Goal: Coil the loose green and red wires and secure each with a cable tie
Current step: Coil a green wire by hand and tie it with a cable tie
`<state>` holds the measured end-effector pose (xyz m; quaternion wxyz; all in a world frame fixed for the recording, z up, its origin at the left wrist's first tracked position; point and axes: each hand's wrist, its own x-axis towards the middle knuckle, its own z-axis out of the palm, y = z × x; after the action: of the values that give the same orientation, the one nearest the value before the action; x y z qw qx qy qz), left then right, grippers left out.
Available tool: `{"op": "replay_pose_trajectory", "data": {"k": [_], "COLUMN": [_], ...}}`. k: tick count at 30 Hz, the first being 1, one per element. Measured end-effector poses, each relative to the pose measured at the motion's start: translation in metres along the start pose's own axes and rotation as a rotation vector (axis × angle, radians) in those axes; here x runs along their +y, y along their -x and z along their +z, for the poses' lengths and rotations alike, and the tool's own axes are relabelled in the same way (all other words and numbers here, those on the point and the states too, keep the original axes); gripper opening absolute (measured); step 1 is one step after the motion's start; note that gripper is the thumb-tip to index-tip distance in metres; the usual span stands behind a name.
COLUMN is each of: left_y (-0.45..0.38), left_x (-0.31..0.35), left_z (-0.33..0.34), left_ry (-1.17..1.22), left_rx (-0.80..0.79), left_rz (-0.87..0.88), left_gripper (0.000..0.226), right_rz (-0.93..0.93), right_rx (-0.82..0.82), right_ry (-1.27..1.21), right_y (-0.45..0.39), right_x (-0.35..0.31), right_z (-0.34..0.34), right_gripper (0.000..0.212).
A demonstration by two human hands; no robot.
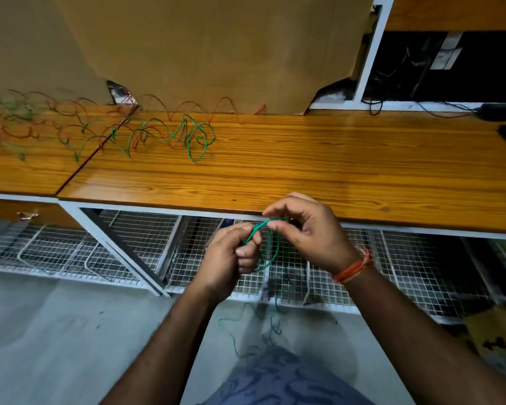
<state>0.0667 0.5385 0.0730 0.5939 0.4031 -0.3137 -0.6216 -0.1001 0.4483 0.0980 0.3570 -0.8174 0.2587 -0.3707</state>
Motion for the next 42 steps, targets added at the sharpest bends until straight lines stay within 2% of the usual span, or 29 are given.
{"op": "replay_pose_trajectory", "data": {"k": [2,5,9,11,16,20,22,26,29,31,34,36,39,42], "left_y": [0.003,0.007,0.013,0.017,0.028,0.028,0.028,0.029,0.029,0.030,0.032,0.034,0.033,0.028], "left_x": [0.000,0.000,-0.002,0.001,0.006,0.005,0.005,0.005,0.008,0.011,0.020,0.027,0.029,0.024], "left_z": [-0.005,-0.008,-0.009,-0.009,-0.011,-0.016,-0.016,-0.011,-0.016,-0.024,-0.036,-0.041,-0.046,-0.044], "left_ry": [0.131,0.243,0.228,0.238,0.340,0.393,0.407,0.398,0.512,0.594,0.701,0.708,0.703,0.681], "left_rx": [-0.032,-0.071,-0.098,-0.099,-0.115,-0.276,-0.305,-0.225,-0.218,-0.184,-0.078,0.045,0.149,0.186], "left_rz": [-0.023,-0.056,-0.050,-0.080,-0.227,-0.271,-0.274,-0.251,-0.194,-0.135,-0.057,-0.006,0.061,0.062], "left_gripper": [0.030,0.033,0.025,0.025,0.043,0.026,0.018,0.022,0.021,0.021,0.023,0.026,0.030,0.040], "right_rz": [0.143,0.283,0.404,0.415,0.358,0.312,0.318,0.320,0.360,0.419,0.498,0.533,0.543,0.405], "right_rx": [-0.037,-0.207,-0.257,-0.279,-0.357,-0.378,-0.349,-0.242,-0.209,-0.169,-0.036,0.072,0.202,0.098], "right_ry": [-0.104,-0.223,-0.454,-0.478,-0.426,-0.440,-0.445,-0.463,-0.447,-0.438,-0.360,-0.287,-0.233,-0.093], "right_y": [0.001,0.008,0.016,0.017,0.019,0.022,0.025,0.032,0.043,0.057,0.080,0.093,0.105,0.102], "right_x": [0.007,0.010,0.001,0.000,-0.005,-0.009,-0.009,-0.010,0.001,0.017,0.037,0.046,0.052,0.044], "right_z": [0.003,0.012,0.024,0.025,0.020,0.020,0.024,0.031,0.030,0.027,0.020,0.014,0.006,-0.002], "right_gripper": [0.021,0.014,0.030,0.033,0.039,0.035,0.034,0.026,0.007,0.012,0.015,0.013,0.013,0.016]}}
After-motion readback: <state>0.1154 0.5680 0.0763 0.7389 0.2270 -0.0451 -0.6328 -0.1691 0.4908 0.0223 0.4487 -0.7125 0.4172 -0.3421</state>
